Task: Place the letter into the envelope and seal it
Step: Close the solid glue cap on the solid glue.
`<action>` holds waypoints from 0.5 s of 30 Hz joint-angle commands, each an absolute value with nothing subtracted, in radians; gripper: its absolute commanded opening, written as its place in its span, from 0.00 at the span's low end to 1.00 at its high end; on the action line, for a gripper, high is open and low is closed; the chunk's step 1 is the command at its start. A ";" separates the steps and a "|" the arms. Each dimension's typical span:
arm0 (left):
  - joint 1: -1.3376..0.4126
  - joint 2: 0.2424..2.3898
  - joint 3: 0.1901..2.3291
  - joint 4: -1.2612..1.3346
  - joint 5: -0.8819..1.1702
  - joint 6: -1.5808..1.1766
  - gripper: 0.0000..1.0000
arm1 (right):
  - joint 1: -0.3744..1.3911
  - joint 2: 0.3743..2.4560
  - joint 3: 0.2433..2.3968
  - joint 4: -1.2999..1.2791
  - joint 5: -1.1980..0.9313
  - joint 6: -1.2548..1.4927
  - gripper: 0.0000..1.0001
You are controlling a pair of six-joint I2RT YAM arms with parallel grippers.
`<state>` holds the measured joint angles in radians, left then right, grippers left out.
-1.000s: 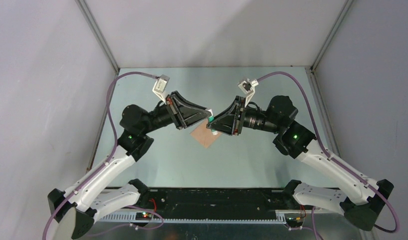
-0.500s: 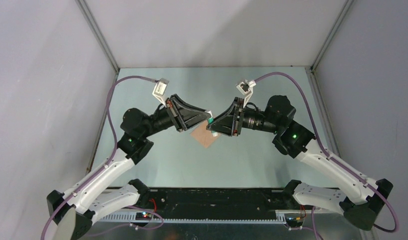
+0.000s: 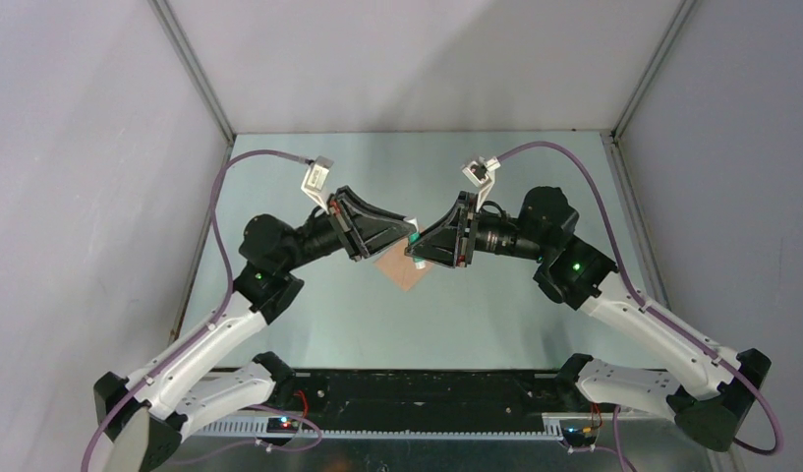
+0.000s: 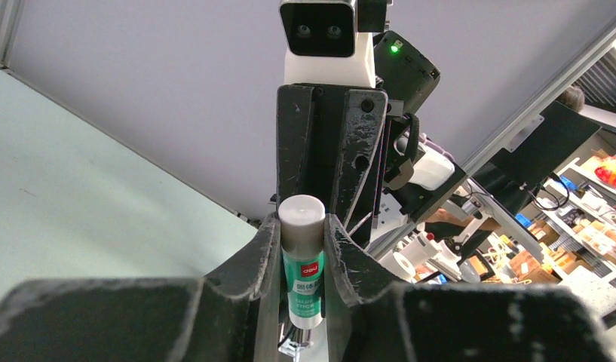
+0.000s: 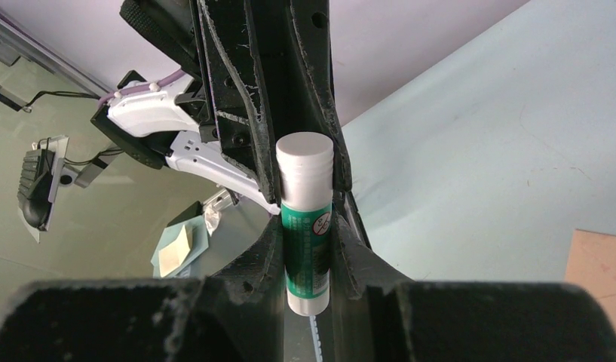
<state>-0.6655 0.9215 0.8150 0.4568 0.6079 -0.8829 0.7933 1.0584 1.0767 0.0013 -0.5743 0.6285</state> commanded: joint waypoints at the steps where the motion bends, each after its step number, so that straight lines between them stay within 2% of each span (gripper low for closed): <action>1: -0.749 0.959 0.735 0.332 0.896 -0.900 0.00 | 0.767 1.056 1.134 0.323 -0.397 0.626 0.00; 15: -0.749 0.977 0.713 0.439 0.910 -0.986 0.00 | 0.770 1.002 1.099 0.220 -0.342 0.559 0.00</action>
<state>-0.6716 0.9539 0.7845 0.5690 0.6315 -0.9394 0.7952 1.0298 1.0733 -0.0441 -0.5457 0.5865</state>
